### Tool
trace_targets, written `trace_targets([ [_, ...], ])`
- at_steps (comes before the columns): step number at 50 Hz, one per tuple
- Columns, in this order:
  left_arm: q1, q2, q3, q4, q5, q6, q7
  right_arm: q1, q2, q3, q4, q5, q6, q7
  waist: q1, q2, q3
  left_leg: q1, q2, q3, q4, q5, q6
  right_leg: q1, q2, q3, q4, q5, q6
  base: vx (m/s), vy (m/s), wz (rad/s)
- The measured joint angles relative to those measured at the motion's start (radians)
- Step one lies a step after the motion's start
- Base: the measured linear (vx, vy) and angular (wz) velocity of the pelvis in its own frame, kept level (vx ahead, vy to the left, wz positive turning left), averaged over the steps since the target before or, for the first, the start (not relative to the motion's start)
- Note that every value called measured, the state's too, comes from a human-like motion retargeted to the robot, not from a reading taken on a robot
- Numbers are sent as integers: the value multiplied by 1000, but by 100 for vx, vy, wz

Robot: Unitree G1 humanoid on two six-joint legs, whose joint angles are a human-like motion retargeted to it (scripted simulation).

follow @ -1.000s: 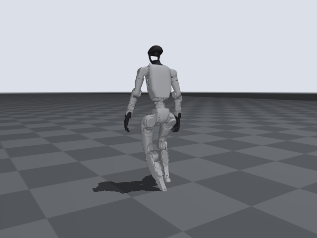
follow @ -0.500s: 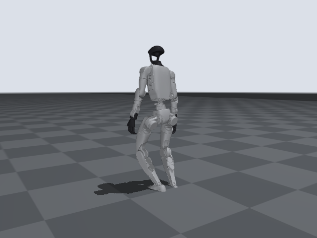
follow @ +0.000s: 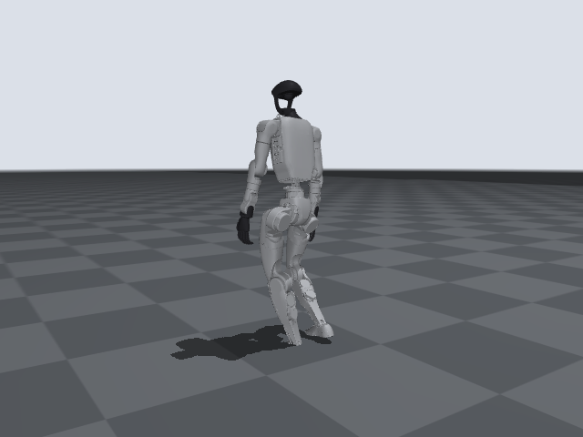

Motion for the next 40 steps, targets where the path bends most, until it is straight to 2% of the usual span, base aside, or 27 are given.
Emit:
trace_targets([
  [2, -8, 2, -6, -3, -8, -9, -4, 12, 8, 9, 5, -1, 1, 7, -16, 4, 2, 22, 8, 15, 6, -3, -13, -39, 14, -9, -89, 16, 14, 46, -10, 10],
  [3, -17, 7, -4, -2, -12, -15, -10, 13, 11, 16, 10, -1, 1, 14, -11, 28, -1, 44, 39, 28, -19, 1, -22, -46, 57, -29, -163, 43, 17, 44, -12, -2],
  [5, -20, 4, -11, -8, -13, -26, -16, 30, 18, 23, 18, -3, 3, 23, -14, 24, -3, 55, 39, 70, 11, -1, -25, -70, 53, -41, -217, 78, 40, 40, -12, 8],
  [7, -28, 11, -11, -10, -17, -38, -31, 39, 24, 33, 28, -4, 2, 39, 10, 59, -15, 68, 95, 113, 35, -21, -32, -46, 116, -85, -322, 132, 44, 41, -12, -7],
  [10, -22, 5, -13, -17, -14, -48, -38, 63, 33, 40, 39, -8, 1, 45, 22, 42, -23, 65, 105, 169, 142, -36, -23, -41, 82, -99, -299, 157, 51, 33, -11, 24],
  [14, -8, 4, -8, -11, -3, -50, -51, 82, 48, 48, 53, -20, -5, 46, 47, 31, -33, 50, 179, 252, 322, -54, 1, 20, 66, -125, -261, 131, 36, 36, -9, 30],
  [17, -5, 7, -1, 12, -2, -45, -61, 85, 59, 52, 68, -28, -12, 44, 74, 41, -25, 25, 251, 269, 417, -105, 24, 105, 103, -150, -280, 118, 33, 41, -7, 9],
  [19, -8, 5, 1, 39, -6, -42, -77, 80, 62, 60, 80, -28, -16, 53, 98, 72, -10, 30, 300, 262, 418, -109, 16, 190, 159, -177, -334, 160, 32, 44, -5, -17],
  [22, 2, -5, -7, 68, -8, -35, -109, 80, 59, 79, 82, -25, -14, 78, 105, 66, -15, 38, 289, 274, 348, -43, -10, 223, 133, -197, -308, 252, 43, 40, -3, -9],
  [25, 15, -12, -28, 86, -3, -30, -126, 81, 57, 98, 82, -16, -13, 100, 95, 46, -22, 34, 265, 286, 320, 6, -33, 207, 112, -183, -293, 242, 59, 36, -5, 1],
  [27, 15, -8, -38, 100, -7, -29, -130, 76, 55, 107, 87, -2, -15, 111, 94, 50, -39, 55, 268, 290, 284, 8, -28, 209, 138, -190, -367, 229, 68, 37, -6, -15],
  [30, 24, -9, -36, 106, -7, -28, -130, 82, 62, 107, 93, 3, -17, 113, 91, 35, -41, 48, 284, 302, 389, -98, 12, 192, 122, -190, -359, 154, 64, 30, -5, -16],
  [33, 20, -1, -19, 111, 0, -26, -136, 78, 76, 100, 102, -8, -17, 116, 101, 39, -34, 31, 338, 306, 537, -172, 26, 214, 140, -202, -333, 85, 35, 33, -5, -17],
  [35, -1, 12, -14, 121, 5, -23, -150, 58, 85, 90, 112, -17, -17, 121, 123, 99, -12, 3, 455, 289, 657, -203, 17, 291, 253, -236, -425, 105, 11, 35, -6, -29],
  [37, 1, 6, -23, 126, 4, -22, -166, 62, 83, 92, 113, -14, -16, 126, 139, 133, -7, -23, 504, 276, 678, -210, 11, 330, 300, -249, -465, 150, 9, 30, -3, -27],
  [40, 3, -6, -40, 132, 9, -21, -189, 71, 73, 101, 109, -5, -13, 142, 143, 142, -20, -43, 476, 271, 572, -175, -9, 338, 292, -257, -470, 217, 25, 28, 0, -10],
])
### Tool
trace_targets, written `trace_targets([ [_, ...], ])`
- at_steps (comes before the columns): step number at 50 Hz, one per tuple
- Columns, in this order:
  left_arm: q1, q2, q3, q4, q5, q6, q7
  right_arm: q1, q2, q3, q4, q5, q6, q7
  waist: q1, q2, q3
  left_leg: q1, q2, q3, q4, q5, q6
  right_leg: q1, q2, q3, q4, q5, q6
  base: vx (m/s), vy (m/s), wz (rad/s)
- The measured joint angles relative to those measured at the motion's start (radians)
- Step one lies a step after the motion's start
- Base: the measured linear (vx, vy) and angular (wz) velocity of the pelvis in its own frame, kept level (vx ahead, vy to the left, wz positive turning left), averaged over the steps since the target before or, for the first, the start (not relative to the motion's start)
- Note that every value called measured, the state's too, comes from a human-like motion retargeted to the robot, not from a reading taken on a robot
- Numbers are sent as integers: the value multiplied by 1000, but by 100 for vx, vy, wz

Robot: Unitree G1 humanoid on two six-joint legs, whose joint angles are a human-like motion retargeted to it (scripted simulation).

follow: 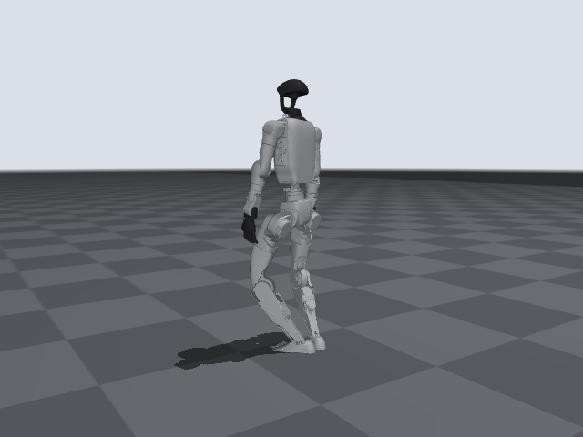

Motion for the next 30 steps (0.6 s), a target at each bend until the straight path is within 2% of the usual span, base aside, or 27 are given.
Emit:
trace_targets([
  [3, 0, -8, -29, 1, 10, -2, 0, 6, -10, 5, -7, 13, -1, 6, -15, -13, -12, -9, -62, -7, -99, 34, -14, -39, -39, 15, 39, -11, 16, 25, 1, 5],
  [7, -9, -11, -53, -10, 22, -8, 10, 3, -20, 6, -14, 23, -7, -5, -36, -18, -22, -4, -97, -18, -121, 2, 7, -97, -50, 49, 47, -115, 7, 27, 1, 10],
  [10, -15, -12, -47, -17, 21, -13, 10, -2, -18, 2, -14, 18, -11, -9, -45, -21, -25, 9, -103, -21, -114, -24, 15, -120, -54, 63, 50, -145, -3, 30, 0, 7],
  [12, -17, -9, -34, -17, 9, -13, 0, -7, -13, 0, -12, 19, -12, -1, -47, -18, -27, 42, -107, -21, -143, -8, 10, -104, -39, 68, 10, -117, -5, 30, -1, 8],
  [17, 13, -5, -27, -10, -10, -7, -30, 10, -4, 6, -16, 37, -16, 27, -43, -10, -34, 64, -49, 18, -59, 53, -7, -72, -25, 69, 1, -41, 10, 23, -4, 17],
  [20, 31, -3, -28, -5, -16, -2, -46, 20, -3, 13, -17, 50, -17, 38, -34, -5, -38, 60, -10, 45, -17, 48, 1, -47, -15, 68, -2, -15, 17, 14, -4, 28],
  [22, 34, -1, -28, 1, -23, 3, -66, 20, -8, 15, -20, 61, -13, 45, -29, -6, -54, 62, -21, 58, -58, 42, 7, -28, -8, 67, -40, -5, 24, 14, -2, 37],
  [26, 51, -8, -28, 8, -37, 12, -83, 27, -9, 17, -16, 76, -4, 48, -25, -17, -71, 60, -49, 71, -120, 49, 6, -27, -36, 61, -30, -20, 35, 9, -1, 45],
  [30, 60, -9, -25, -2, -38, 19, -101, 25, -8, 10, -19, 83, 1, 47, -18, -21, -84, 50, -68, 67, -140, 24, 6, -27, -47, 50, -21, -87, 29, 11, -1, 57],
])
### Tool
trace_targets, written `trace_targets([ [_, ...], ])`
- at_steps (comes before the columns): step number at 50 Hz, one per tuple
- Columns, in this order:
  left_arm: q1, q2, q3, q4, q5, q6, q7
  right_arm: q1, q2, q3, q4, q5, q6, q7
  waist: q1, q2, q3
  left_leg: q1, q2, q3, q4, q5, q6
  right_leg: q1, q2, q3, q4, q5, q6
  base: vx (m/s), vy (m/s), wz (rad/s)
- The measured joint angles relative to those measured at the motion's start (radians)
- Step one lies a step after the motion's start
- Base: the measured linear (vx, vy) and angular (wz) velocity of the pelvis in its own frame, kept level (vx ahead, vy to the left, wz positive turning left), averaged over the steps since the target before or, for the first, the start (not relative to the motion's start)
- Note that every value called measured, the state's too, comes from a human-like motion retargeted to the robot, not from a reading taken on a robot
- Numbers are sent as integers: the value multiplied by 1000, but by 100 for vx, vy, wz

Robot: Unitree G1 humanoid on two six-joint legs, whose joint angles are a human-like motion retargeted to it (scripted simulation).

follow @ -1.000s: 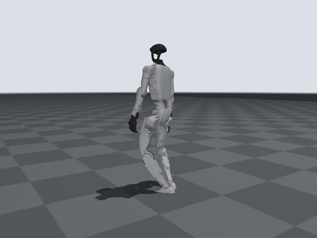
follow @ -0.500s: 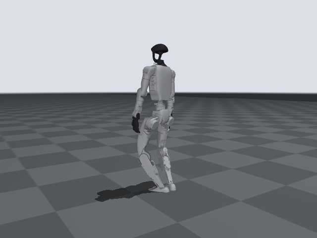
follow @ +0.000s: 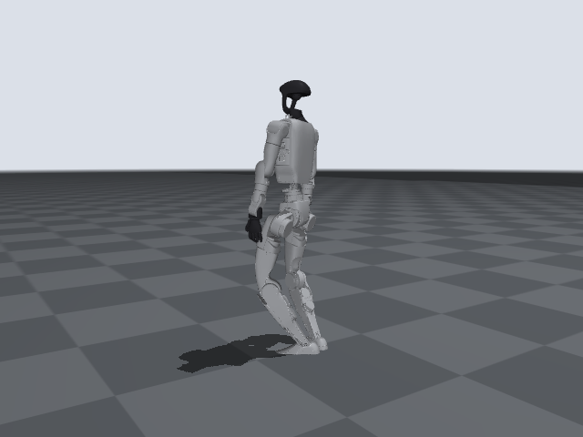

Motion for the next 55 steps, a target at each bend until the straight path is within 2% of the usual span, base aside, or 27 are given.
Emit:
trace_targets([
  [3, 5, 1, 0, -15, -2, -1, -7, -3, 3, -6, -7, -8, 1, -4, 2, -10, -11, 10, -19, 9, -46, 37, -5, 13, -10, -11, -15, 5, -1, 13, -2, 79],
  [5, 5, 4, -3, -30, -9, -7, -4, -6, 0, -5, -17, -17, 0, -6, -1, -21, -28, 24, -47, 31, -109, 101, -13, 13, -27, -22, -18, 32, 2, 15, -2, 101],
  [7, 12, 2, -12, -36, -9, -12, 2, 0, -2, 3, -22, -21, -3, -8, -5, -30, -26, 22, -44, 54, -88, 157, -30, 0, -61, -28, 50, 74, 7, 12, -3, 120],
  [10, 17, -1, -34, -40, 0, -16, 13, 1, -10, 17, -30, -25, -5, -11, -27, -55, -38, 29, -86, 81, -125, 244, -52, -47, -117, -10, 137, 114, 19, 10, -4, 145],
  [15, 7, 6, -70, -34, 13, -17, 52, -13, -23, 28, -43, -19, -10, -30, -71, -70, -62, 34, -130, 94, -190, 237, -52, -132, -163, 11, 162, 57, 20, 13, -6, 143],
  [20, 1, 10, -70, -25, 24, -21, 55, -28, -24, 21, -60, -27, -17, -47, -95, -87, -79, 43, -163, 80, -244, 151, -33, -189, -188, 40, 142, -19, 18, 14, -9, 124],
  [23, -4, 30, -56, -31, 13, -29, 44, -38, -22, 15, -71, -33, -16, -45, -93, -79, -103, 51, -162, 71, -306, 186, -42, -187, -154, 34, 76, 21, 19, 18, -10, 115],
  [26, 11, 30, -57, -42, 8, -37, 42, -23, -22, 13, -78, -26, -18, -41, -91, -97, -103, 39, -136, 124, -238, 225, -40, -195, -184, 41, 104, 66, 34, 6, -10, 143],
  [28, 17, 35, -60, -54, 7, -43, 43, -12, -21, 9, -83, -17, -19, -38, -86, -108, -106, 19, -118, 153, -190, 213, -27, -197, -201, 34, 120, 68, 36, 5, -8, 142],
  [33, 28, 49, -62, -78, 18, -52, 33, -3, -14, -18, -81, 4, -21, -48, -64, -93, -132, -40, -82, 177, -160, 159, -17, -182, -177, -28, 78, 51, 27, 8, -5, 121],
  [35, 32, 51, -55, -79, 24, -51, 18, -6, -14, -30, -73, 5, -19, -50, -55, -62, -166, -41, -87, 172, -255, 203, -28, -159, -121, -58, -21, 91, 18, 13, -2, 101],
  [38, 53, 43, -53, -74, 26, -47, 8, 5, -13, -36, -70, 6, -18, -52, -60, -66, -167, -47, -88, 167, -228, 237, -43, -172, -149, -45, 41, 104, 19, 5, -1, 100],
  [42, 69, 44, -52, -71, 34, -42, -8, 4, -17, -42, -66, 3, -17, -49, -79, -70, -184, -21, -138, 143, -305, 271, -52, -184, -159, -27, 64, 96, 21, 12, 1, 93],
  [45, 85, 41, -55, -69, 41, -43, -11, 7, -16, -42, -62, -1, -16, -52, -93, -85, -187, -4, -171, 133, -333, 291, -56, -204, -184, 0, 103, 87, 24, 8, 2, 82],
  [50, 100, 48, -58, -69, 48, -43, -17, 1, -10, -37, -49, -12, -11, -42, -114, -115, -199, 57, -240, 141, -451, 393, -57, -233, -207, 44, 118, 105, 46, 8, 3, 74],
  [55, 101, 57, -67, -72, 46, -44, -11, -9, 1, -31, -36, -10, -7, -30, -115, -151, -213, 84, -295, 132, -558, 437, -40, -259, -227, 63, 106, 97, 61, 5, 1, 45],
])
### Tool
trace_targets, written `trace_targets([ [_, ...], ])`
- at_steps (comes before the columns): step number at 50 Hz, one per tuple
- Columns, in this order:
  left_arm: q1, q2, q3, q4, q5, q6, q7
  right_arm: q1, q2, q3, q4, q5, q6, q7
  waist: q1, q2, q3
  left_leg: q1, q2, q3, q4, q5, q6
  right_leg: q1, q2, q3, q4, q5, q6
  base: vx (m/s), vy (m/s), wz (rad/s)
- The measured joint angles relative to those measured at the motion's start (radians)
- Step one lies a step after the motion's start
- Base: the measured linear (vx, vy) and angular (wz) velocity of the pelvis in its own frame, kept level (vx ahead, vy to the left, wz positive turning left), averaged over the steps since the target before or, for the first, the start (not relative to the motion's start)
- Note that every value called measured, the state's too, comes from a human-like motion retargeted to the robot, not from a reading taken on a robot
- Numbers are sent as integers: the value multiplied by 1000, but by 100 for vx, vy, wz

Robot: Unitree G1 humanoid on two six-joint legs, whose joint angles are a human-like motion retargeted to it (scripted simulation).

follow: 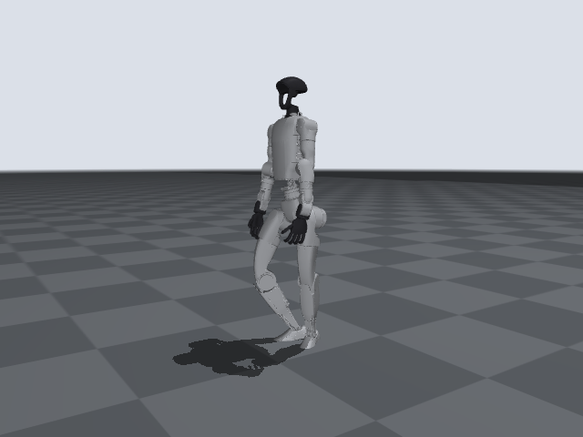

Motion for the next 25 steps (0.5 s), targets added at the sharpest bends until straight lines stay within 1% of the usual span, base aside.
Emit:
trace_targets([
  [5, -6, 4, 5, -1, 0, -3, -7, -13, 11, -1, -3, -12, -8, 2, 19, -33, -15, 21, -45, -34, -99, -40, 22, -7, -17, -7, -6, -95, -10, 7, -2, 27],
  [8, -7, 9, 14, -3, 2, -5, -21, -18, 17, -6, -13, -29, -15, 5, 27, -45, -16, 40, -59, -48, -137, -25, 19, 4, -19, -8, -9, -114, -14, 9, -4, 24],
  [10, -4, 13, 21, -4, -1, -6, -28, -19, 20, -9, -21, -37, -18, 7, 28, -52, -16, 56, -63, -55, -157, 3, 16, 14, -15, 1, -9, -107, -15, 8, -4, 27],
  [16, 19, 21, 23, -1, -14, -1, -52, -16, 26, -6, -39, -36, -17, 20, 18, -69, -13, 109, -82, -27, -233, 130, 15, 30, -9, 40, -1, -14, 12, 5, -2, 29],
  [18, 25, 23, 19, 0, -14, 1, -56, -15, 26, -3, -44, -31, -17, 22, 15, -74, -11, 113, -87, -26, -241, 143, 16, 29, -10, 50, 5, -1, 18, 0, 0, 0],
  [25, 45, 32, 19, -10, -5, 1, -65, -19, 23, -9, -62, -37, -23, 12, 3, -79, -5, 111, -99, -33, -242, 144, 3, 18, -16, 71, 23, -14, 22, 0, 0, 0],
])
